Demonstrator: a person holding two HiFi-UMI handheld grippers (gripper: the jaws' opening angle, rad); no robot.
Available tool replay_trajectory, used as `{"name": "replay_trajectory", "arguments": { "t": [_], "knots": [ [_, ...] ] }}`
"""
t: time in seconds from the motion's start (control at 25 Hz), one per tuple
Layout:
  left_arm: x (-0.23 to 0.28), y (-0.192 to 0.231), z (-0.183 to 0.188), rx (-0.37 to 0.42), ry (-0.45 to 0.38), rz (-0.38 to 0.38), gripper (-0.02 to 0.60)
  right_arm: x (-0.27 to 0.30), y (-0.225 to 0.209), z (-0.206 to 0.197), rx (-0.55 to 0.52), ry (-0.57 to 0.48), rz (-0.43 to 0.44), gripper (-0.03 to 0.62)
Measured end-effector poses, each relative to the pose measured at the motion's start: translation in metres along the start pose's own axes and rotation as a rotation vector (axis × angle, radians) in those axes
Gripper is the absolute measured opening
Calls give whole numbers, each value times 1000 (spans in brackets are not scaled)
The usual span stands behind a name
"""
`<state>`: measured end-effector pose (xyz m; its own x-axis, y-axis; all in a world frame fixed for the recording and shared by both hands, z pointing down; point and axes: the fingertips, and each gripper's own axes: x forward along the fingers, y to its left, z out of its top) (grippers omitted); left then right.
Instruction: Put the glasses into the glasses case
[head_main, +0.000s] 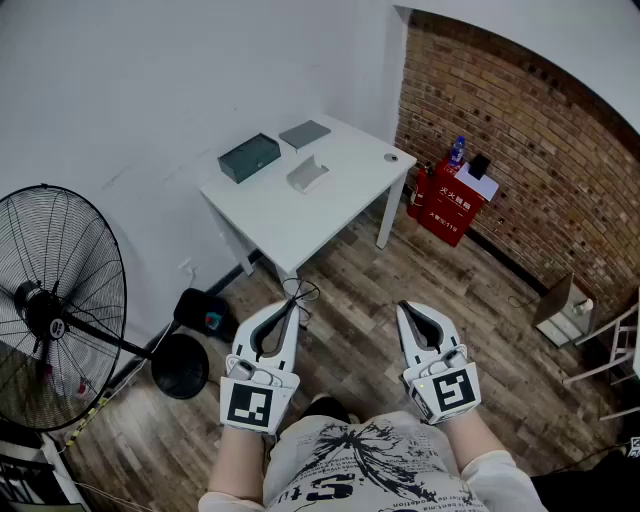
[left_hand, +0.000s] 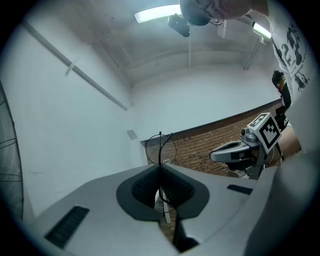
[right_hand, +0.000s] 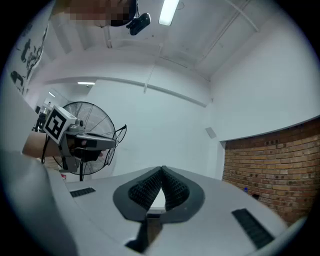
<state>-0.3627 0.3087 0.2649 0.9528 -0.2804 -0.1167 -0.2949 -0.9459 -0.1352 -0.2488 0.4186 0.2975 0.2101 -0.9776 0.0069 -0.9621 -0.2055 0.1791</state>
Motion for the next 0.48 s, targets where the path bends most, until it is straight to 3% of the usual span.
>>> {"name": "replay_trajectory", "arguments": {
  "t": [0.48],
  "knots": [
    [13,-15,-5,-11,17,9,15,-7,-17,-13,25,4,16,14]
  ]
}}
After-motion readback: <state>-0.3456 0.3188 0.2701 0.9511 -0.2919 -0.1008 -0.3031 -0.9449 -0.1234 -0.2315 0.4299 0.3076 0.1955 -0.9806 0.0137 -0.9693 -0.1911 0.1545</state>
